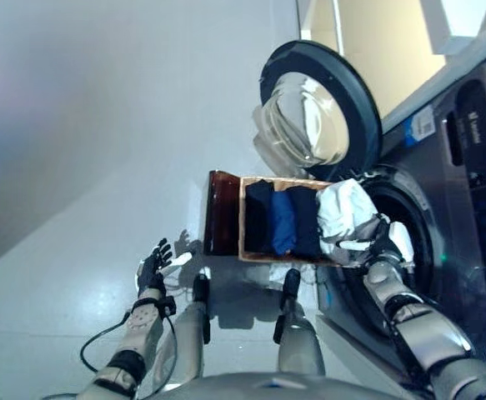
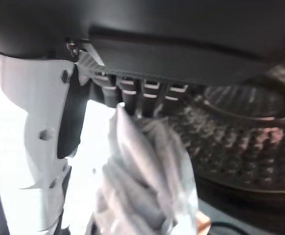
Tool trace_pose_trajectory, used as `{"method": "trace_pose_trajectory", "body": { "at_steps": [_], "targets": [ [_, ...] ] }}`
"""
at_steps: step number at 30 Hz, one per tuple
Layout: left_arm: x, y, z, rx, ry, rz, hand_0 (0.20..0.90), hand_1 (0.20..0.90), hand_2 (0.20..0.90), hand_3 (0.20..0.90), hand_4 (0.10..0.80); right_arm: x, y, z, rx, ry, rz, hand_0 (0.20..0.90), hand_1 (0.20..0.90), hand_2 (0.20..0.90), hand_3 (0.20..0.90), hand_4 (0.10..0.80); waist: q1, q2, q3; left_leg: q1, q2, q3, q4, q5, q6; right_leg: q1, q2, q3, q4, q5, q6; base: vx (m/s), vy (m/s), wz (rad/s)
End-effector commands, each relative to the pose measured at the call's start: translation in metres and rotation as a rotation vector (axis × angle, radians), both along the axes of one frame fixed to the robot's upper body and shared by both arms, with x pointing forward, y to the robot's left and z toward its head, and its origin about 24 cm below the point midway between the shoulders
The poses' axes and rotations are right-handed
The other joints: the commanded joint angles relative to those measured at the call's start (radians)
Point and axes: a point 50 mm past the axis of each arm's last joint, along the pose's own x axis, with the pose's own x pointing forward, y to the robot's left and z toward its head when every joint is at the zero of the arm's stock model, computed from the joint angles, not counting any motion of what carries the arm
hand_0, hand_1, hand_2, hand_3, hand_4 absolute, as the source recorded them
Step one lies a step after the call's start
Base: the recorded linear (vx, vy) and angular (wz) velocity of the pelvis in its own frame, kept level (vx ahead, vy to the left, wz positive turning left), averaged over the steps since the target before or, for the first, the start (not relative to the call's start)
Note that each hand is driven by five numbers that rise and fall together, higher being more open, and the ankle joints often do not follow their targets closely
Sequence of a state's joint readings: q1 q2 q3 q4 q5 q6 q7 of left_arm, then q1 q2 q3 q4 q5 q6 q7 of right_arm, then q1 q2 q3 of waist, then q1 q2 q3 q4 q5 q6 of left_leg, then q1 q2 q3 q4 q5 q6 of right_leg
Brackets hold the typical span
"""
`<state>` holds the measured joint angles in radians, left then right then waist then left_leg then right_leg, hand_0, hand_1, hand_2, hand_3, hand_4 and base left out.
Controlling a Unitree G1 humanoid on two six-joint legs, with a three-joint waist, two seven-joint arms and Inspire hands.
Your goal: Pick up the clothes and place them into the washing machine
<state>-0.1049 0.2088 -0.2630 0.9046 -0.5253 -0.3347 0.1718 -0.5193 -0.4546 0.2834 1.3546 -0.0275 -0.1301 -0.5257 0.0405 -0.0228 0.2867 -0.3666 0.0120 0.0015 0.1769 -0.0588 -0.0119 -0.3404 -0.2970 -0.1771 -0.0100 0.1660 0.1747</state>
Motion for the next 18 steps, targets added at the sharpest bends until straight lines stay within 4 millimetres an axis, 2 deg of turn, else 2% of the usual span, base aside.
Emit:
{"method": "trace_pose_trajectory", "body": {
  "at_steps": [1, 11, 18],
  "targets": [
    [0.013, -0.001, 0.022, 0.006, -0.153, -0.042, 0.900, 0.900, 0.900, 0.900, 0.800, 0.013, -0.033, 0.039, -0.042, -0.147, -0.108, 0.900, 0.900, 0.900, 0.900, 0.800, 0.007, -0.005, 0.000, -0.094, 0.024, -0.032, 0.034, 0.036, -0.052, 0.008, -0.087, 0.019, 0.084, 0.038, 0.025, -0.033, 0.028, 0.08],
    [0.008, -0.005, 0.024, 0.005, -0.167, -0.081, 0.900, 0.900, 0.900, 0.900, 0.800, 0.005, -0.063, 0.057, -0.084, -0.187, -0.217, 0.900, 0.900, 0.900, 0.900, 0.800, 0.024, 0.019, 0.006, -0.140, 0.005, -0.030, 0.056, 0.030, -0.046, -0.022, -0.109, 0.013, 0.096, 0.043, 0.027, -0.009, 0.023, 0.08],
    [0.015, -0.009, 0.034, 0.006, -0.219, -0.124, 0.900, 0.900, 0.900, 0.900, 0.800, 0.001, -0.080, 0.071, -0.149, -0.170, -0.254, 0.900, 0.900, 0.900, 0.900, 0.800, 0.034, 0.043, 0.016, -0.184, -0.013, -0.026, 0.072, 0.030, -0.044, -0.062, -0.126, 0.017, 0.105, 0.048, 0.027, -0.027, 0.034, 0.04]
  ]
}}
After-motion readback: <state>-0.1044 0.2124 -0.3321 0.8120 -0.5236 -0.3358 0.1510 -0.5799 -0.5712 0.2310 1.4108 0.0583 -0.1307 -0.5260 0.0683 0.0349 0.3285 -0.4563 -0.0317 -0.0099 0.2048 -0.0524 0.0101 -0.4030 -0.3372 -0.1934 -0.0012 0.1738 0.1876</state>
